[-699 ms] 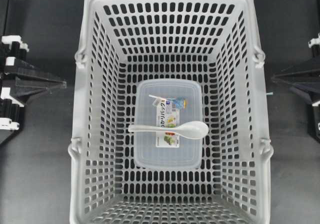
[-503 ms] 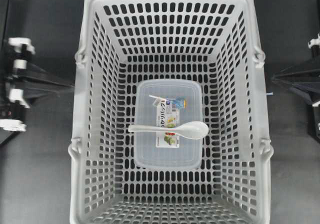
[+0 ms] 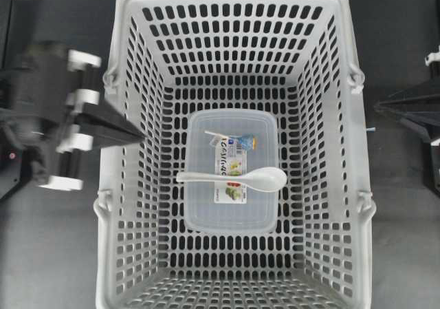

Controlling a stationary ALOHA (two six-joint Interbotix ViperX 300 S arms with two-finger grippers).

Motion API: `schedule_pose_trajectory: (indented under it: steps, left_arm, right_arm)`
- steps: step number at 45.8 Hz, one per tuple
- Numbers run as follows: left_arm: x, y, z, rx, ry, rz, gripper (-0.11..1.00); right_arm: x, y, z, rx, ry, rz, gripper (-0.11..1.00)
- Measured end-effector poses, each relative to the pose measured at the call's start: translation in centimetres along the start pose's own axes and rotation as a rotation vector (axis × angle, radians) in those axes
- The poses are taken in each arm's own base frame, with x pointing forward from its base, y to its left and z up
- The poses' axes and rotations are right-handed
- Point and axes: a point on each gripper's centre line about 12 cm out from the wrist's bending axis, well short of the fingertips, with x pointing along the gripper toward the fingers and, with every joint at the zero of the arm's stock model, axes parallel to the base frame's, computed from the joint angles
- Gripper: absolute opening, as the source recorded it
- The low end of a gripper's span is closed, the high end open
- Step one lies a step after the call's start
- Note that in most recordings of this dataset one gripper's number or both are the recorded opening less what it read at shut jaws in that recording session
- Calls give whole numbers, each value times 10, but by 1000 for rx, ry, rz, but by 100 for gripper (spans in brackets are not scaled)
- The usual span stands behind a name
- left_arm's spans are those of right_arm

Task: Pick up the chinese spoon from the shopping basket with the left arm.

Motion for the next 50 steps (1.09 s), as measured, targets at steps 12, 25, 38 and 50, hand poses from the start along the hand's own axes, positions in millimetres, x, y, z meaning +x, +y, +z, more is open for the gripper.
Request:
schedule_pose_trajectory:
  steps: [12, 25, 38, 50]
  left_arm:
    - [50, 0, 19, 4, 144, -8, 1]
    - [103, -3, 20, 4, 262, -17, 19]
    - [142, -7, 2, -23, 407, -21, 89]
    - [183, -17, -18, -22, 497, -32, 88]
  right_arm:
    - [0, 0, -2, 4, 20, -3, 2]
    - [0, -2, -3, 20, 30, -10, 45]
    - [0, -3, -4, 21, 32, -17, 71]
    - [0, -4, -3, 21, 30, -22, 71]
